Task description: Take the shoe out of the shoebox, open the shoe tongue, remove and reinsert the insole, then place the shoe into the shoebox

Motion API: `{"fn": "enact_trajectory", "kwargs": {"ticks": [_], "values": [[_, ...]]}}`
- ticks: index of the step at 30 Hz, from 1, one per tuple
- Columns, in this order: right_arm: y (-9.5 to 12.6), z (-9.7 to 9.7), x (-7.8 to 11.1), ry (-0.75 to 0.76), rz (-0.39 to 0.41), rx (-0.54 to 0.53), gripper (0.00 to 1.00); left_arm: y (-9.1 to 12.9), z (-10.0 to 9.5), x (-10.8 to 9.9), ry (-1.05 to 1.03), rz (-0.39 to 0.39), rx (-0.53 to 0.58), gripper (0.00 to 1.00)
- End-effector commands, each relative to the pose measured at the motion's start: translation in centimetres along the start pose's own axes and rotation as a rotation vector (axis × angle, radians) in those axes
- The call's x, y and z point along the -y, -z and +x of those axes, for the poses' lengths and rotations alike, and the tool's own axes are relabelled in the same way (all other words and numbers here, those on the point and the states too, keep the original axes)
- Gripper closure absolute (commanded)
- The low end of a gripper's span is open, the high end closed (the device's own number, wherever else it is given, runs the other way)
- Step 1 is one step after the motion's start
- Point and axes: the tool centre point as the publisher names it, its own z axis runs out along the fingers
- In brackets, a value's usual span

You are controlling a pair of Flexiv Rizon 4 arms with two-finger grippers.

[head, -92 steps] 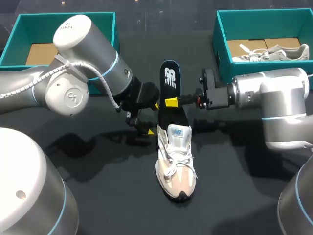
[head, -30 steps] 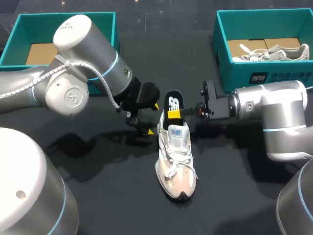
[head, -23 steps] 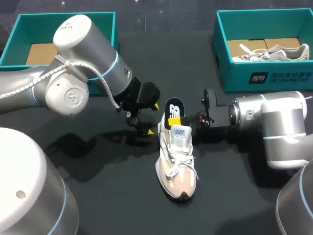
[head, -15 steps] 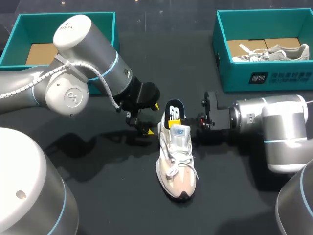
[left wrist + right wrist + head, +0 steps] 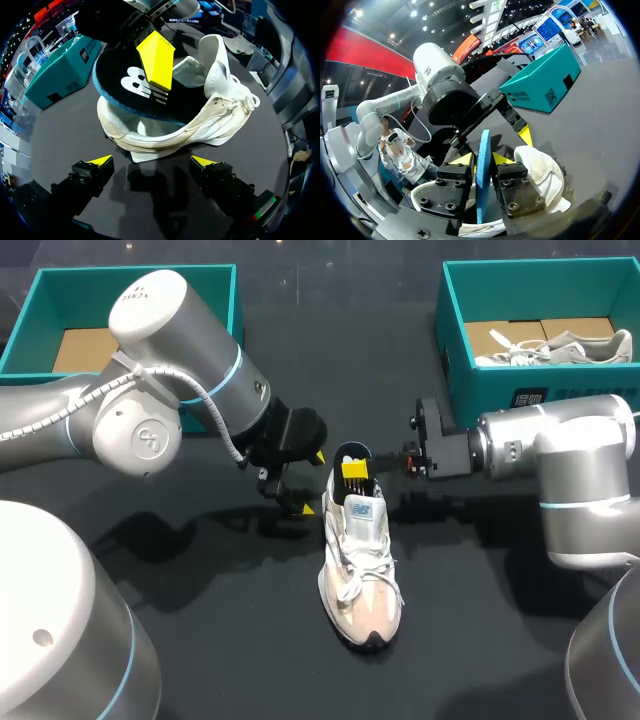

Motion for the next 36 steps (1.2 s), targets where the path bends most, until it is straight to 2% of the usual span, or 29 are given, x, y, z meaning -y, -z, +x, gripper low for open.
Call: {"fn": "enact_trajectory", "kwargs": {"ticks": [1, 7, 14, 19, 20, 21, 22, 23, 32, 36], "values": [[0.0, -0.9, -0.2, -0.012, 0.005, -0.014, 1.0, 0.0, 0.0, 0.0, -0.001, 0.0, 0.0, 0.0], [-0.4, -1.6, 1.5, -0.07, -0.004, -0.03, 1.0, 0.0, 0.0, 0.0, -0.001, 0.0, 0.0, 0.0], [-0.1, -0.4, 4.2, -0.137, -0.024, -0.014, 1.0, 0.0, 0.0, 0.0, -0.001, 0.0, 0.0, 0.0], [-0.1, 0.2, 4.2, -0.127, -0.033, -0.001, 1.0, 0.0, 0.0, 0.0, -0.001, 0.0, 0.0, 0.0], [-0.1, 0.3, 3.9, -0.118, -0.031, 0.001, 0.95, 0.0, 0.0, 0.0, -0.001, 0.0, 0.0, 0.0], [-0.2, 0.4, 3.6, -0.108, -0.026, 0.003, 0.82, 0.0, 0.0, 0.0, -0.001, 0.0, 0.0, 0.0], [-0.2, 0.5, 3.3, -0.097, -0.022, 0.004, 0.63, 0.0, 0.0, 0.0, -0.001, 0.0, 0.0, 0.0], [-0.3, 0.5, 3.0, -0.086, -0.017, 0.005, 0.6, 0.0, 0.0, 0.0, -0.001, 0.0, 0.0, 0.0], [0.3, 0.2, 0.4, -0.025, 0.031, 0.036, 0.69, 0.0, 0.0, 0.0, -0.001, 0.0, 0.0, 0.0], [0.7, -0.6, -0.1, -0.022, 0.033, 0.031, 0.77, 0.0, 0.0, 0.0, -0.001, 0.0, 0.0, 0.0]]}}
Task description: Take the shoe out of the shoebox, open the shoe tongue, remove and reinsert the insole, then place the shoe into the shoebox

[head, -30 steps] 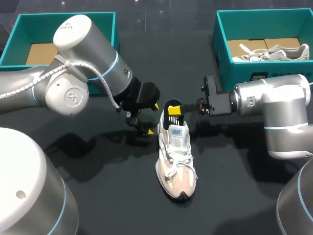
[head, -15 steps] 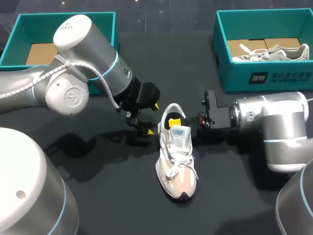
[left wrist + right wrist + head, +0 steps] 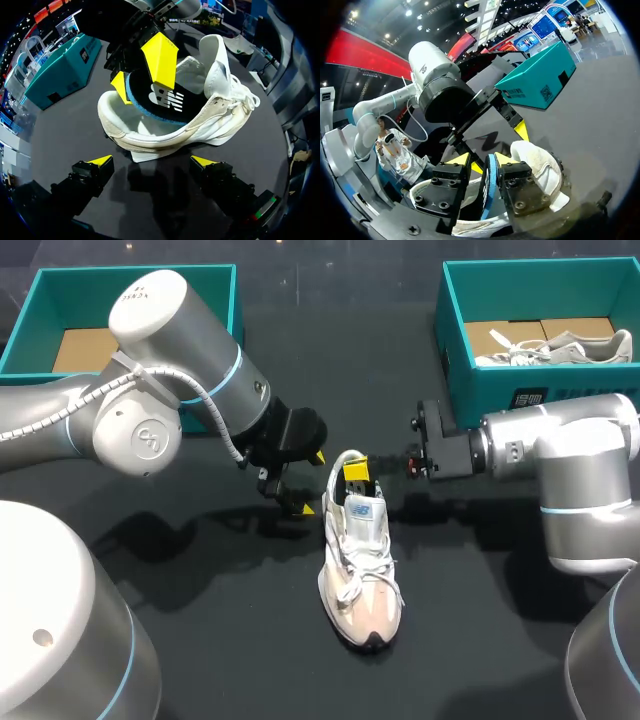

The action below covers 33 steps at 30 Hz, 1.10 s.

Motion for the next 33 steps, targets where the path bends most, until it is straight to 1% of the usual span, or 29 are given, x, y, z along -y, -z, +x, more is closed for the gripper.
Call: {"fn": "enact_trajectory", "kwargs": {"ticks": [1, 4, 9, 15, 18, 21, 23, 25, 27, 30, 33], "values": [[0.4, -0.6, -0.6, -0.004, 0.014, -0.013, 0.82, 0.0, 0.0, 0.0, -0.001, 0.0, 0.0, 0.0], [0.1, -1.3, -0.4, -0.024, 0.017, -0.022, 1.0, 0.0, 0.0, 0.0, -0.001, 0.0, 0.0, 0.0], [-0.5, -1.6, 1.2, -0.072, 0.021, -0.032, 1.0, 0.0, 0.0, 0.0, -0.001, 0.0, 0.0, 0.0], [-0.6, -1.0, 3.6, -0.132, -0.003, -0.025, 1.0, 0.0, 0.0, 0.0, -0.001, 0.0, 0.0, 0.0], [-0.5, -0.5, 3.8, -0.136, -0.011, -0.012, 1.0, 0.0, 0.0, 0.0, -0.001, 0.0, 0.0, 0.0], [-0.5, 0.1, 3.3, -0.113, -0.008, 0.009, 1.0, 0.0, 0.0, 0.0, -0.001, 0.0, 0.0, 0.0], [-0.5, 0.2, 2.8, -0.095, 0.0, 0.021, 0.76, 0.0, 0.0, 0.0, -0.001, 0.0, 0.0, 0.0], [-0.4, 0.4, 2.3, -0.08, 0.008, 0.031, 0.67, 0.0, 0.0, 0.0, -0.001, 0.0, 0.0, 0.0], [-0.2, 0.4, 1.9, -0.07, 0.019, 0.038, 0.62, 0.3, 0.0, 0.0, -0.009, 0.0, 0.006, 0.0], [0.3, 0.4, 1.4, -0.067, 0.033, 0.057, 0.62, 0.9, -0.1, -0.2, -0.017, 0.001, 0.014, 0.0], [1.1, 0.1, 1.3, -0.074, 0.037, 0.072, 0.62, 1.6, -0.2, -0.4, -0.018, 0.006, 0.038, 0.0]]}}
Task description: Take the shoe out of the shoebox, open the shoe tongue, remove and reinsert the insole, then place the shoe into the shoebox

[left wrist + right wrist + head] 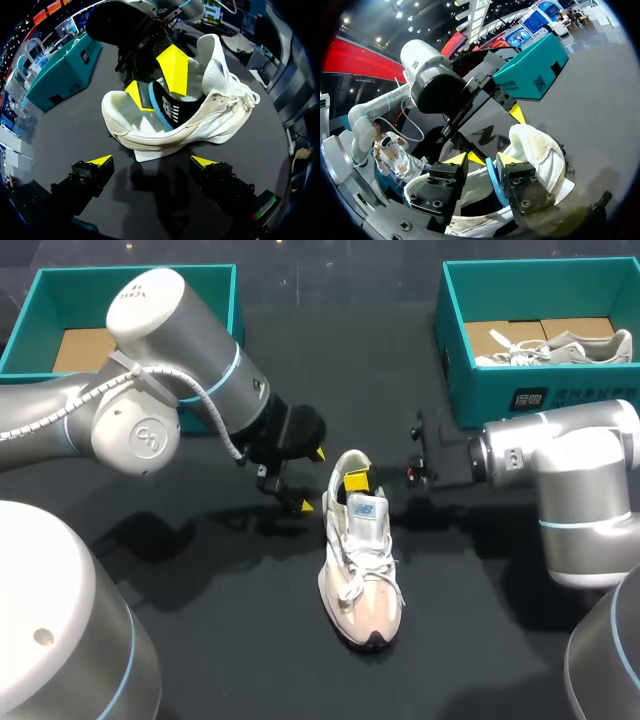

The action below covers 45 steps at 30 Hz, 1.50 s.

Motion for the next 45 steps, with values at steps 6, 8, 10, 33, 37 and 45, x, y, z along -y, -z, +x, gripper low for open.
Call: {"fn": "enact_trajectory", "kwargs": {"ticks": [6, 8, 10, 33, 37, 45], "values": [[3.0, -0.3, 0.2, -0.048, 0.002, 0.058, 0.63, 2.6, -0.2, -1.0, 0.002, 0.003, 0.049, 0.0], [3.8, -0.4, 0.3, -0.061, -0.002, 0.073, 0.62, 3.0, -0.4, -1.2, 0.001, 0.003, 0.056, 0.0], [4.4, -0.4, 0.5, -0.074, -0.011, 0.086, 0.63, 3.3, -0.5, -1.3, -0.001, 0.004, 0.059, 0.0], [5.8, 0.3, -0.8, -0.119, 0.078, 0.19, 0.67, 5.1, -0.9, -2.2, -0.065, -0.022, 0.048, 0.0], [6.9, 0.7, -1.2, -0.15, 0.105, 0.237, 0.66, 6.0, -1.2, -2.9, -0.089, -0.052, 0.055, 0.0], [9.5, 1.0, -1.9, -0.196, 0.135, 0.322, 0.67, 7.3, -1.6, -3.9, -0.139, -0.099, 0.05, 0.0]]}}
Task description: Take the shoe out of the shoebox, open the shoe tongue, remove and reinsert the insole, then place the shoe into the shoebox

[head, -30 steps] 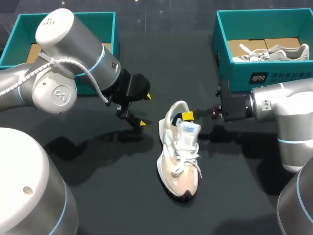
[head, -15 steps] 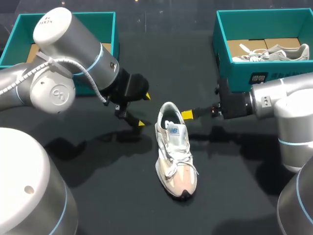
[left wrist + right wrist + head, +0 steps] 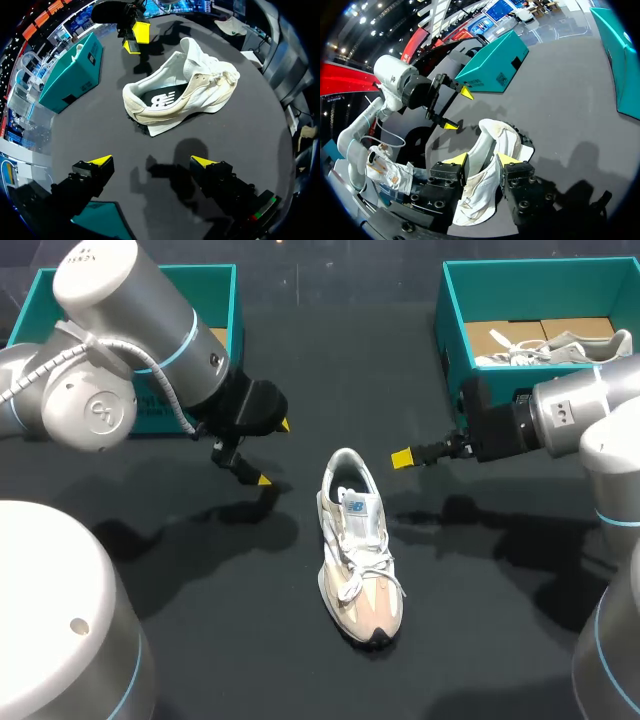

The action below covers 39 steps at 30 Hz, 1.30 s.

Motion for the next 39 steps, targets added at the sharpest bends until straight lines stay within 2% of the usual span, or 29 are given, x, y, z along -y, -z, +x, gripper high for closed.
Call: {"fn": "enact_trajectory", "kwargs": {"ticks": [1, 3, 6, 9, 11, 13, 16, 17, 21, 24, 27, 33, 39], "values": [[2.2, 0.6, 0.0, -0.016, 0.036, 0.051, 0.67, 1.1, -0.1, -0.4, -0.016, -0.016, -0.01, 0.0], [2.8, 0.4, -0.1, -0.028, 0.04, 0.061, 0.67, 1.3, -0.3, -0.9, -0.034, -0.041, -0.014, 0.0], [3.6, 0.4, -0.3, -0.027, 0.0, 0.059, 0.72, 1.3, -0.3, -0.9, -0.034, -0.041, -0.014, 0.0], [3.6, 0.4, -0.3, -0.027, 0.0, 0.059, 0.73, 1.3, -0.3, -0.9, -0.034, -0.041, -0.014, 0.0], [3.6, 0.4, -0.3, -0.027, 0.0, 0.059, 0.78, 1.3, -0.3, -0.9, -0.034, -0.041, -0.014, 0.0], [3.6, 0.4, -0.3, -0.027, 0.0, 0.059, 0.76, 1.3, -0.3, -0.9, -0.034, -0.041, -0.014, 0.0], [3.6, 0.4, -0.3, -0.027, 0.0, 0.059, 0.95, 1.3, -0.3, -0.9, -0.034, -0.041, -0.014, 0.0], [3.6, 0.4, -0.3, -0.027, 0.0, 0.059, 0.87, 1.3, -0.3, -0.9, -0.034, -0.041, -0.014, 0.0], [3.6, 0.4, -0.3, -0.027, 0.0, 0.059, 0.79, 1.3, -0.3, -0.9, -0.034, -0.041, -0.014, 0.0], [3.6, 0.4, -0.3, -0.027, 0.0, 0.059, 0.8, 1.6, -0.4, -1.1, -0.043, -0.038, -0.017, 0.0], [4.0, 0.3, -0.2, -0.039, 0.011, 0.078, 0.89, 2.5, -0.9, -2.2, -0.059, -0.018, -0.037, 0.0], [6.2, -0.3, -0.3, -0.096, 0.092, 0.163, 0.78, 4.0, -1.4, -3.8, -0.09, -0.042, -0.05, 0.0], [7.9, 0.0, -0.7, -0.126, 0.159, 0.258, 0.84, 5.1, -1.8, -4.8, -0.133, -0.087, -0.051, 0.0]]}}
